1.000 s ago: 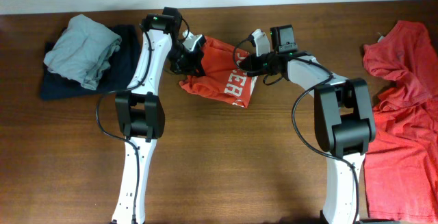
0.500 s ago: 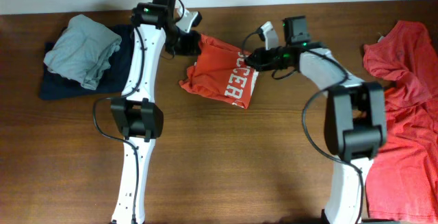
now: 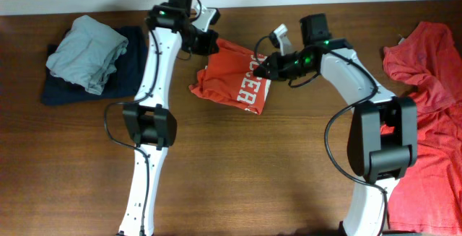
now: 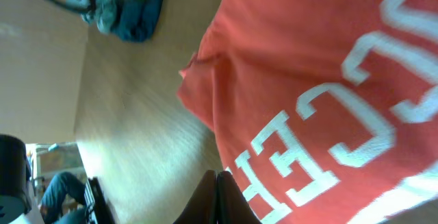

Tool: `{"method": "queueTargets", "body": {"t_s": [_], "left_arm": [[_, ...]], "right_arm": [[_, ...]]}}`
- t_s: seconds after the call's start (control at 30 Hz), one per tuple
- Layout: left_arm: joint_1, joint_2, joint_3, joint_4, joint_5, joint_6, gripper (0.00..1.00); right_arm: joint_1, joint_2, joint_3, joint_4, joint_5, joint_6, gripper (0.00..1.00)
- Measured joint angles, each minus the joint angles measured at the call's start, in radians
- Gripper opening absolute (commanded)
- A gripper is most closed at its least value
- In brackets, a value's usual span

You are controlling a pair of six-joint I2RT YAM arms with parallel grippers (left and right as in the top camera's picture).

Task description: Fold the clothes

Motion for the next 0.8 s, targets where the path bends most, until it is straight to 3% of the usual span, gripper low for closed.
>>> {"method": "queueTargets", "body": {"t_s": [0.43, 0.6, 0.8], "left_arm": [[-0.034, 0.086, 0.000, 0.090, 0.005, -0.010, 0.00], [-0.033, 0.099, 0.004, 0.115, 0.024, -0.010, 0.00], [-0.031, 0.101, 0.019, 0.128, 0.026, -0.042, 0.00]], "right_arm": [[0.089, 0.000, -0.244, 0.243, 0.001, -0.015, 0.04], [0.089, 0.003, -0.369, 0.378, 0.035, 0.049, 0.04], [0.089, 0.019, -0.412, 0.411, 0.051, 0.100, 0.04]]}}
